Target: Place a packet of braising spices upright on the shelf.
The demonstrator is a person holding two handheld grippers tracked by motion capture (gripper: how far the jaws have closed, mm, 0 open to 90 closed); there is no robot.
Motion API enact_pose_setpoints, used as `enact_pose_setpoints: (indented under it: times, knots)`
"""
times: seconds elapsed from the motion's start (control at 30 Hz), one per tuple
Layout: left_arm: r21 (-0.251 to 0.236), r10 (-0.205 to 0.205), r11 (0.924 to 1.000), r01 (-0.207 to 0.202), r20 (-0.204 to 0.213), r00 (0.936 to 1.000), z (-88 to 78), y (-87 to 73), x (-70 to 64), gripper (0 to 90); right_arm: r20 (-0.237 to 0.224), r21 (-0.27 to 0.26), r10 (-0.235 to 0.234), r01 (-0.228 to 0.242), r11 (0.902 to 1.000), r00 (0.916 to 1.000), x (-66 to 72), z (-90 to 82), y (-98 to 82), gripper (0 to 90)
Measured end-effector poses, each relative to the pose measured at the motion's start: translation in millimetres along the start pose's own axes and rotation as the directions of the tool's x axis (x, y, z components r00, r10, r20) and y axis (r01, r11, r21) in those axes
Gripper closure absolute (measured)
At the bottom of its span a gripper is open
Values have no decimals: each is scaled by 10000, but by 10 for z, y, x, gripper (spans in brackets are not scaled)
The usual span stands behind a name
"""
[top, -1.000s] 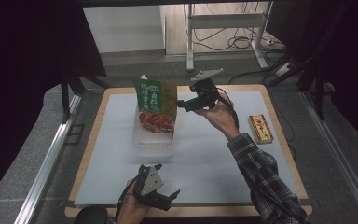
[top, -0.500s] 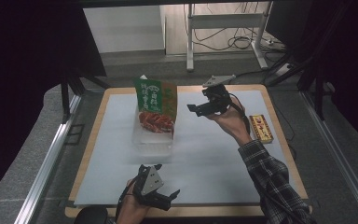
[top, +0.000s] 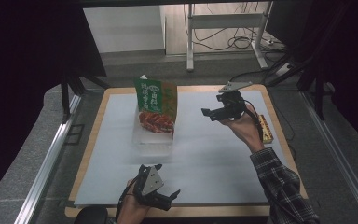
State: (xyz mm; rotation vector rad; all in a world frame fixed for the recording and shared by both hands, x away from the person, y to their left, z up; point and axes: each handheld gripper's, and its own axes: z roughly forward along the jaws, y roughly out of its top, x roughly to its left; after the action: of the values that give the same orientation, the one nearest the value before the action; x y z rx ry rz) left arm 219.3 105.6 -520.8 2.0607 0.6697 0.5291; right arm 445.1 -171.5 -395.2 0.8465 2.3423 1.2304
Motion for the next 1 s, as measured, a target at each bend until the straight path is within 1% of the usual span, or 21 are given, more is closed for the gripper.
enact_pose_setpoints:
  times: [0.07, 0.13, 0.4, 0.73, 0.9, 1.0]
  knots:
    - [0, 9, 10000, -9, 14, 10000, 2, 0, -2, 0, -7, 67, 45, -45, 10000, 10000, -15, -21, -36, 140]
    - [10, 32, 10000, -32, 35, 10000, 2, 1, -3, 0, 87, 109, 43, -44, 9999, 10000, -27, -50, -81, 141]
    - [-30, 57, 10000, -57, 57, 10000, 2, 2, -10, 0, 237, -32, 189, -189, 9998, 9995, -74, -154, -242, 141]
    - [-44, 87, 10000, -87, 30, 10000, 2, 4, -18, 0, 693, 10, 541, -544, 9985, 9961, -181, -234, -464, 141]
    - [-41, 94, 9999, -94, 11, 10000, 2, 4, -18, 0, 867, 136, 694, -708, 9974, 9938, -246, -255, -580, 142]
    - [-61, 66, 10000, -66, -4, 10000, 6, 3, -21, 0, 986, 285, 680, -711, 9971, 9928, -286, -260, -632, 142]
